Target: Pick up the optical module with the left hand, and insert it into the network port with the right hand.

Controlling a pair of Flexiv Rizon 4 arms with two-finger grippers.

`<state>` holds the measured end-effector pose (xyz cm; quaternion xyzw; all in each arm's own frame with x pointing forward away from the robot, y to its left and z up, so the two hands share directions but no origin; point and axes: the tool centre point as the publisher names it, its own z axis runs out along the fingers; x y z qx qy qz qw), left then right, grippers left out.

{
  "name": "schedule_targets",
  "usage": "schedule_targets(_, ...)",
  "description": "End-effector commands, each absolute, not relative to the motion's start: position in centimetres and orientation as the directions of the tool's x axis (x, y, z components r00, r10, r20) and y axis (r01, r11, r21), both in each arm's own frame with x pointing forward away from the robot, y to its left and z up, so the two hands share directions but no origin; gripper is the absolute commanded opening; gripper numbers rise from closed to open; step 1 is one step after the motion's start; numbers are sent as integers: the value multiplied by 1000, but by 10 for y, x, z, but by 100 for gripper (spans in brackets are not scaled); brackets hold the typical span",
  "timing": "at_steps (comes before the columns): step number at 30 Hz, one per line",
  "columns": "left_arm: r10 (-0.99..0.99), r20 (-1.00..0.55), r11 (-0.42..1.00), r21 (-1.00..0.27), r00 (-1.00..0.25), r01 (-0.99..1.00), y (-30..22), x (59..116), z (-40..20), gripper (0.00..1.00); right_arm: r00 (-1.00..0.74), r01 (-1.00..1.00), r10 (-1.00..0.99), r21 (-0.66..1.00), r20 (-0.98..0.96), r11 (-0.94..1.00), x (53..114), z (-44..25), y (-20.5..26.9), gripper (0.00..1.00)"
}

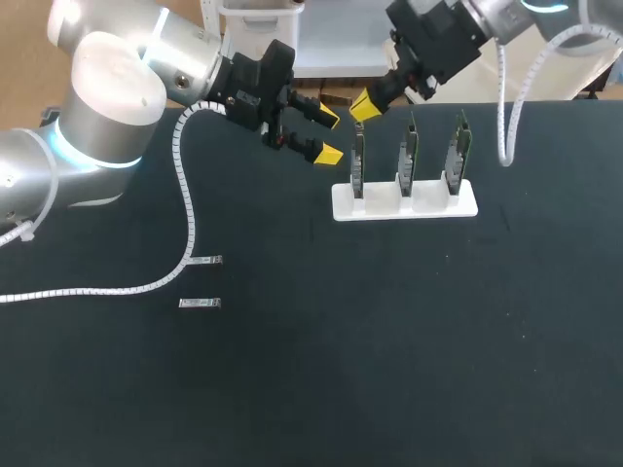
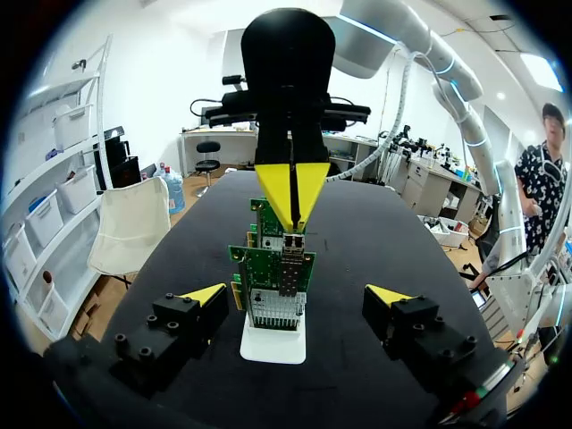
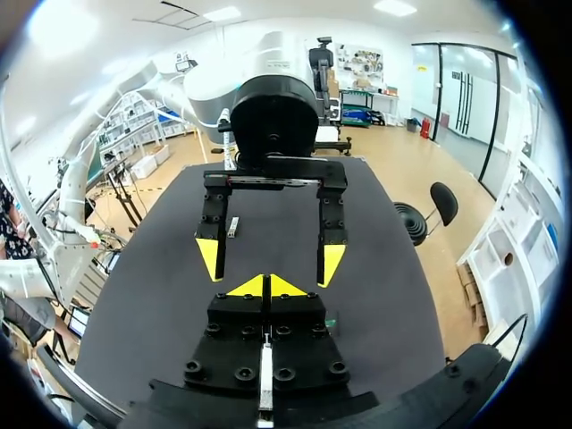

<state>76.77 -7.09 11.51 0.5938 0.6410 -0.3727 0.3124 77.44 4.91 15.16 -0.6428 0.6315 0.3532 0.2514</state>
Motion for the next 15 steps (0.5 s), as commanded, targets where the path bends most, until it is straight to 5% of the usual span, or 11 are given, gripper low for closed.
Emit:
schedule_targets(1, 532, -840, 19, -109, -102, 994, -72, 768, 116, 100, -50, -991, -634, 120, -771, -67, 771, 150, 50, 0)
schedule_targets(15, 532, -840, 19, -109, -102, 994, -72, 768, 116, 100, -55, -991, -646, 119, -762, -56, 770, 144, 51, 0)
